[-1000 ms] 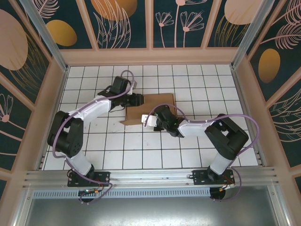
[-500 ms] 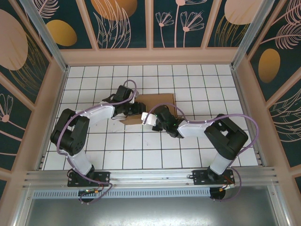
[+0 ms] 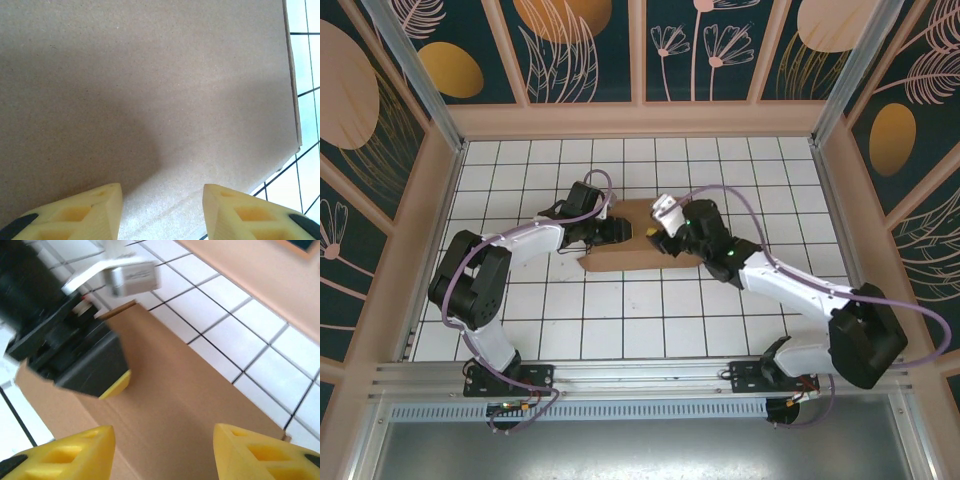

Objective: Fold the paper box

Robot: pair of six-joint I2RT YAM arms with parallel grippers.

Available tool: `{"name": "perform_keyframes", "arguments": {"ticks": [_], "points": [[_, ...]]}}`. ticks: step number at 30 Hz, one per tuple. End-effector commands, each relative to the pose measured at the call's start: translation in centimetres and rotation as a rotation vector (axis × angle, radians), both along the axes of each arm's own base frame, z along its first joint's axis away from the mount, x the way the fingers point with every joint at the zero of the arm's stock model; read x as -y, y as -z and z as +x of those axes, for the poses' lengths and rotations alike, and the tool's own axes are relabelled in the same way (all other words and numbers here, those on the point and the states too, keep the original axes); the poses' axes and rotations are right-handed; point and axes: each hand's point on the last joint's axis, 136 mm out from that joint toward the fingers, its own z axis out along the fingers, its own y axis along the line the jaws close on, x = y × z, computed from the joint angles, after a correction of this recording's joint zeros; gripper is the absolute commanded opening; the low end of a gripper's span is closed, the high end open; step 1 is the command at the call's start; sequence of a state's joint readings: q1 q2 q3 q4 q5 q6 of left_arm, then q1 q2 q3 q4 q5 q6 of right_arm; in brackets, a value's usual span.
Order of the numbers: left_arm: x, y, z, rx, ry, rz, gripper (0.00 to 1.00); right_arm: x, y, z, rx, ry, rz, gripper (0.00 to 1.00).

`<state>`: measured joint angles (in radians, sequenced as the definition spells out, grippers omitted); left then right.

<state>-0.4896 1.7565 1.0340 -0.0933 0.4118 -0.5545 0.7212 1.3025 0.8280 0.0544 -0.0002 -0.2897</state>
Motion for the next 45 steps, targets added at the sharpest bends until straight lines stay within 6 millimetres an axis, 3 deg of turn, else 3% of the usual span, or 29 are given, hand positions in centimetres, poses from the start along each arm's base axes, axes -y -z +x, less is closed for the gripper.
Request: {"name": "perform_keyframes", "arguments": {"ticks": [1,7,9,12,16,21,26,29,35,42,45], "points": [[-0.8,1.7,-1.5,-0.056,0.030,0.068,0.49,3.4,1.6,-0.3,-0.301,0.208,0.084,0.52],[-0.7,-1.4,-0.5,0.015,0.036,0.071,0.62,8.2,3.1,1.2,-0.496,0.433,0.192,0.51],[-1.2,-3.9,0.2,0.070,0.017,0.054,0.67,9.4,4.0,2.6,-0.588,0.493,0.239,0.56],[-3.6,-5.8,1.7,0.119,-0.059,0.046,0.69,10.6,5.3,4.9,-0.655,0.555,0.267,0.61],[-7.1,-7.1,3.2,0.163,-0.148,0.023,0.69,10.2,6.1,7.4,-0.722,0.531,0.363,0.62],[-11.1,-3.5,4.2,0.121,-0.257,0.110,0.75,9.8,8.3,9.1,-0.806,0.513,0.431,0.67],[-10.4,-1.2,4.7,0.077,-0.233,0.041,0.75,9.2,9.8,9.5,-0.875,0.463,0.485,0.69],[-9.2,0.1,3.8,0.045,-0.182,-0.026,0.71,9.6,10.6,9.8,-0.898,0.463,0.510,0.70],[-9.5,1.7,2.6,0.011,-0.194,-0.043,0.56,9.6,11.0,9.6,-0.942,0.407,0.568,0.70],[-9.4,3.2,1.8,-0.033,-0.180,-0.143,0.34,10.6,13.8,8.7,-1.009,0.430,0.580,0.72],[-9.5,3.5,1.6,-0.051,-0.187,-0.177,0.24,10.7,14.2,8.3,-1.026,0.426,0.609,0.72]]}}
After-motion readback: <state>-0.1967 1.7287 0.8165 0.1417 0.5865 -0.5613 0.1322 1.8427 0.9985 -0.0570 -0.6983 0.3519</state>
